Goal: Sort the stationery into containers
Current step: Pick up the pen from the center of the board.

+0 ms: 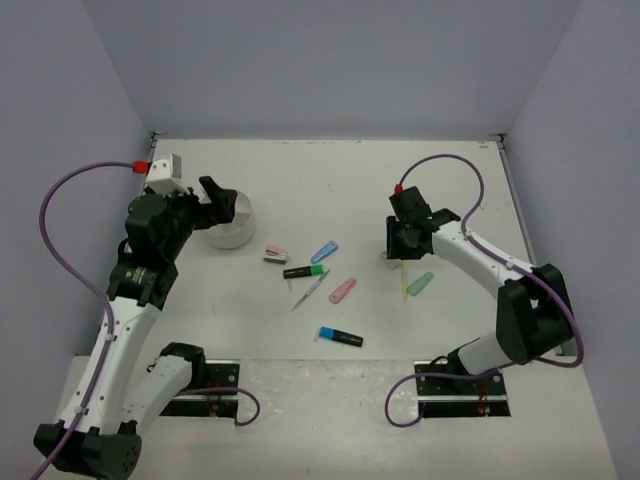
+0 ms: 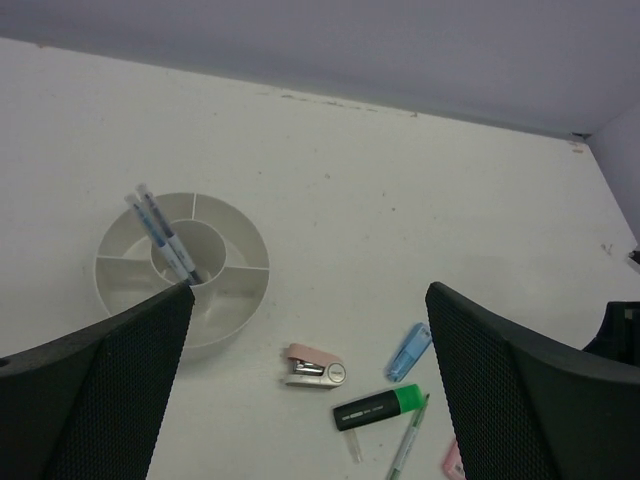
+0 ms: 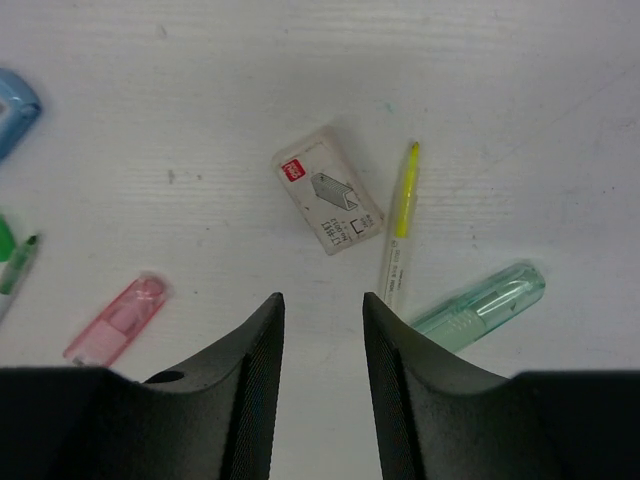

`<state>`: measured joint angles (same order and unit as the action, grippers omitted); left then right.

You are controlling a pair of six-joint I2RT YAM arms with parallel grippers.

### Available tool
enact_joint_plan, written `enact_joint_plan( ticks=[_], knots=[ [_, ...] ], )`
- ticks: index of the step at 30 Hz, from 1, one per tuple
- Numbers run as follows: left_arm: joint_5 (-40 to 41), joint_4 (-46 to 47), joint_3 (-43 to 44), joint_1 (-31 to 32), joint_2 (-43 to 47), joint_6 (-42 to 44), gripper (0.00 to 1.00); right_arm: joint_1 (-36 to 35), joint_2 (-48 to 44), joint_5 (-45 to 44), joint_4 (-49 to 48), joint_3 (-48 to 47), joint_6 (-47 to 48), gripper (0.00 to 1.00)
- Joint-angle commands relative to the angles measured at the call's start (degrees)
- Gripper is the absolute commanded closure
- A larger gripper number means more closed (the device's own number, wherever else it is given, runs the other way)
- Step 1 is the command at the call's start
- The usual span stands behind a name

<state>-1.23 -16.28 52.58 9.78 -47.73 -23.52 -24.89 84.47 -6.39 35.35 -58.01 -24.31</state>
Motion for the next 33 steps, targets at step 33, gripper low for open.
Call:
enact_joint_plan(
  ticks=[33],
  knots=[
    [4.39, -7.70, -7.23, -0.02, 3.71, 1.15, 0.00, 5.29, 14.02, 4.44, 5.45, -1.62, 1.87, 0.86]
  ],
)
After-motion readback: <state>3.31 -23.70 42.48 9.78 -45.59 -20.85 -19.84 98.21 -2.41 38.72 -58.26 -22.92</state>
